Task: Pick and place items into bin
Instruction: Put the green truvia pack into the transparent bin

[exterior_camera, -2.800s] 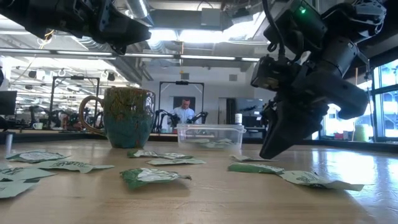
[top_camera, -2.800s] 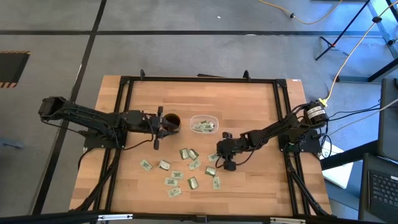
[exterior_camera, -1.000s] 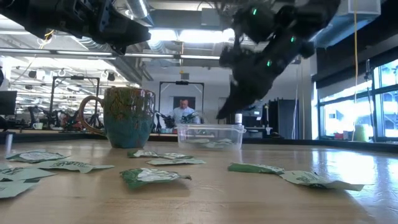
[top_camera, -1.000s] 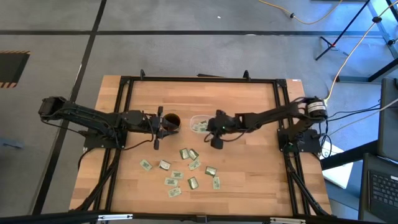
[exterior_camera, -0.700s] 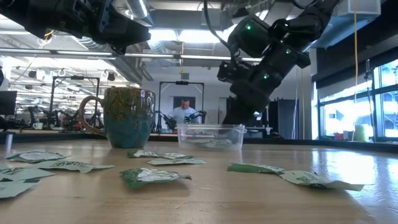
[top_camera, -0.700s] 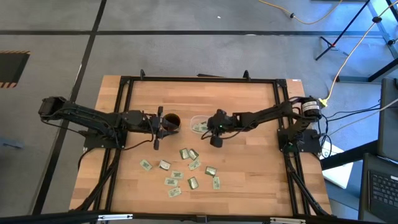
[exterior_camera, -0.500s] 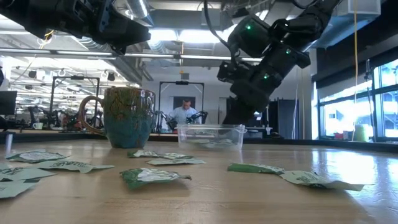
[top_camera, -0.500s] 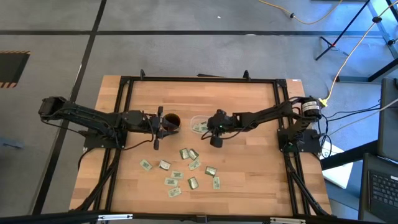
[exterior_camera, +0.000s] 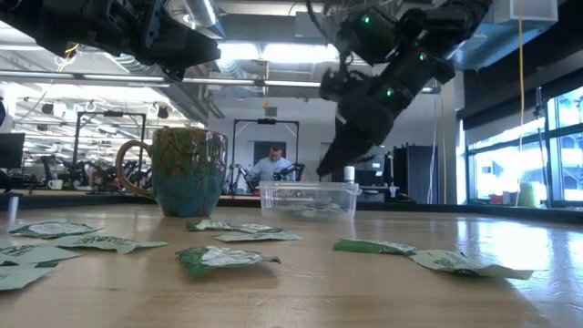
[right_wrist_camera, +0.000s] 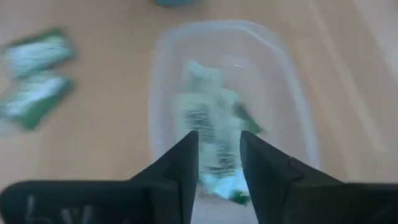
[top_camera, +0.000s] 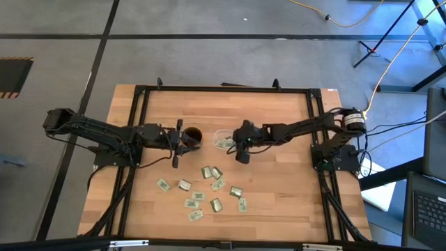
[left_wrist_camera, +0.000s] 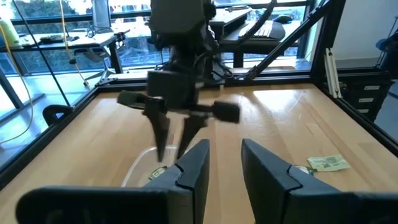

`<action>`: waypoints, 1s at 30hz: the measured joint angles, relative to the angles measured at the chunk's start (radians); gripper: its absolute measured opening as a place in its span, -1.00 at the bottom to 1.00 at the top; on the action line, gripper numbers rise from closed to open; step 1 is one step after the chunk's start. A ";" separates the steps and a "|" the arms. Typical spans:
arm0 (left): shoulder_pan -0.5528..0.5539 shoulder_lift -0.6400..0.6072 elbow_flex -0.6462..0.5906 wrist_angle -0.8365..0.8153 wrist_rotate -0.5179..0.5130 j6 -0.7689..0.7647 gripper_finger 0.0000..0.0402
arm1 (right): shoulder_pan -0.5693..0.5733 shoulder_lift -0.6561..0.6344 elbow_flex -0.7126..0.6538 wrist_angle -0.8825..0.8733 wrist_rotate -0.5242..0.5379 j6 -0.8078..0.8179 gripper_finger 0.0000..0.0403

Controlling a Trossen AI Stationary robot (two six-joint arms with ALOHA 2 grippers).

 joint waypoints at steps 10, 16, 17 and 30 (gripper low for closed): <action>0.000 0.000 0.000 0.001 0.000 0.000 -0.56 | 0.208 -0.015 0.005 -0.086 -0.195 -0.014 -0.36; 0.000 0.000 0.000 -0.004 0.000 0.000 -0.56 | 0.326 0.034 0.005 -0.064 -0.167 0.062 -0.36; 0.000 0.000 0.000 -0.005 0.001 0.000 -0.56 | 0.339 0.041 0.004 -0.063 -0.161 0.069 -0.36; 0.000 0.000 -0.001 -0.017 0.000 0.000 -0.56 | 0.411 0.164 0.005 0.043 -0.124 0.171 -0.36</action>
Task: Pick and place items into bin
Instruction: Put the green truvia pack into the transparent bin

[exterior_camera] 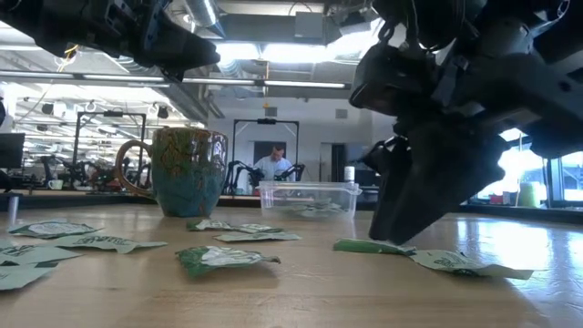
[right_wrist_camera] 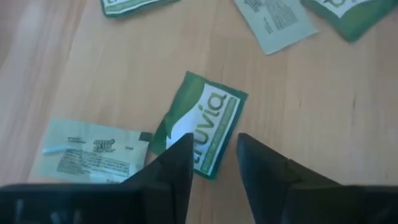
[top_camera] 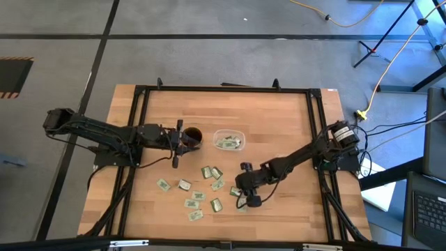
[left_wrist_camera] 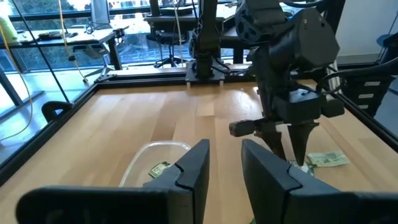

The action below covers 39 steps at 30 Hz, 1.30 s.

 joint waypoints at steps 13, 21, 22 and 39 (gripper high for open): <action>0.000 0.000 0.000 -0.003 0.000 0.000 -0.56 | 0.022 0.009 0.002 -0.018 0.057 0.006 -0.75; 0.000 0.000 0.000 -0.003 0.000 0.000 -0.56 | 0.023 -0.013 -0.001 -0.019 0.042 -0.032 -0.98; 0.000 0.000 0.000 -0.003 0.000 0.000 -0.56 | 0.023 -0.028 -0.001 -0.036 0.036 -0.028 -0.97; 0.000 0.000 0.000 -0.006 0.000 0.000 -0.56 | -0.216 -0.179 0.084 -0.061 0.242 -0.265 -0.95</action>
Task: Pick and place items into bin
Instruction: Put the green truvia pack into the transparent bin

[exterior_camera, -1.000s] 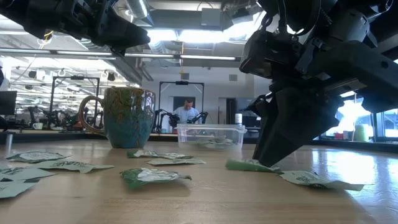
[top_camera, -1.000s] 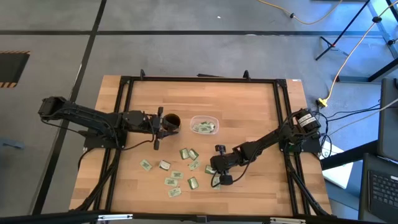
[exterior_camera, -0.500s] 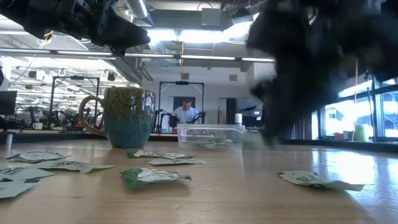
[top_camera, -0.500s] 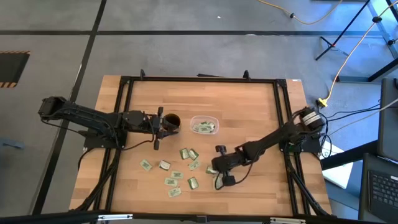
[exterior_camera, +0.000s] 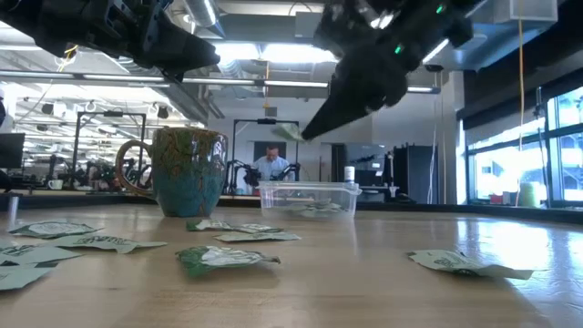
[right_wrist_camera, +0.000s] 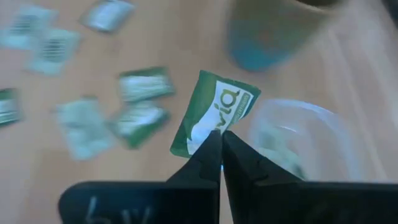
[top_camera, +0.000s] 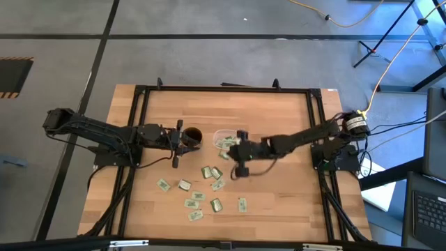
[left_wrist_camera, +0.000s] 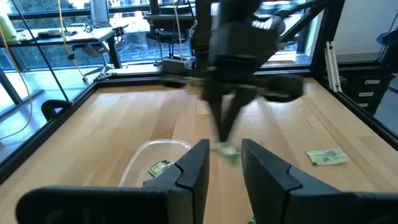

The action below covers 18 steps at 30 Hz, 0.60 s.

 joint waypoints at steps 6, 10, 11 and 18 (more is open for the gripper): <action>0.000 0.000 0.000 0.002 0.000 0.000 -0.56 | -0.120 0.000 -0.018 -0.012 0.000 0.051 -0.95; 0.000 0.000 0.000 0.002 0.000 0.000 -0.56 | -0.164 0.000 -0.019 -0.050 -0.002 0.089 -0.95; 0.000 0.000 0.000 0.001 0.000 0.000 -0.56 | -0.170 0.000 -0.019 -0.061 -0.004 0.106 -0.95; 0.000 0.000 0.000 0.001 0.000 0.000 -0.56 | -0.177 0.000 -0.019 -0.159 -0.007 0.161 -0.92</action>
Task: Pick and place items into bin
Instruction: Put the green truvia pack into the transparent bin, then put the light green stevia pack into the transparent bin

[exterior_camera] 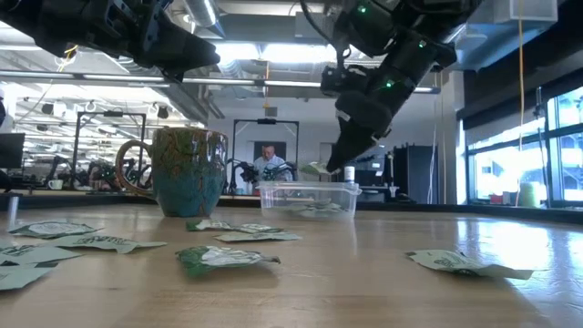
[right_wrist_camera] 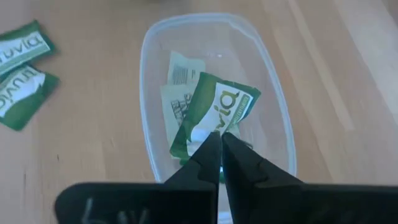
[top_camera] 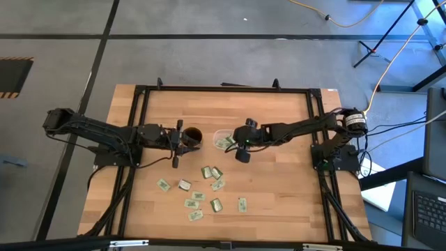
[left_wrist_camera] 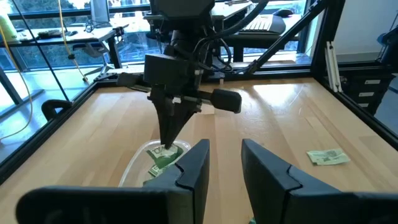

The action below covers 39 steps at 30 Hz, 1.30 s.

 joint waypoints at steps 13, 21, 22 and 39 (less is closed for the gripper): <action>0.000 0.000 0.000 0.000 0.000 0.000 -0.56 | 0.000 0.024 0.000 0.001 0.000 0.026 -0.92; 0.000 0.000 0.000 -0.001 0.000 0.000 -0.56 | 0.000 0.024 0.000 0.004 0.004 0.026 -0.85; 0.000 0.000 0.000 -0.001 0.000 0.000 -0.56 | 0.000 0.024 0.000 0.004 0.004 0.034 -0.81; 0.000 0.000 0.000 0.000 0.000 0.000 -0.56 | 0.097 -0.021 0.028 0.046 -0.037 -0.037 -0.43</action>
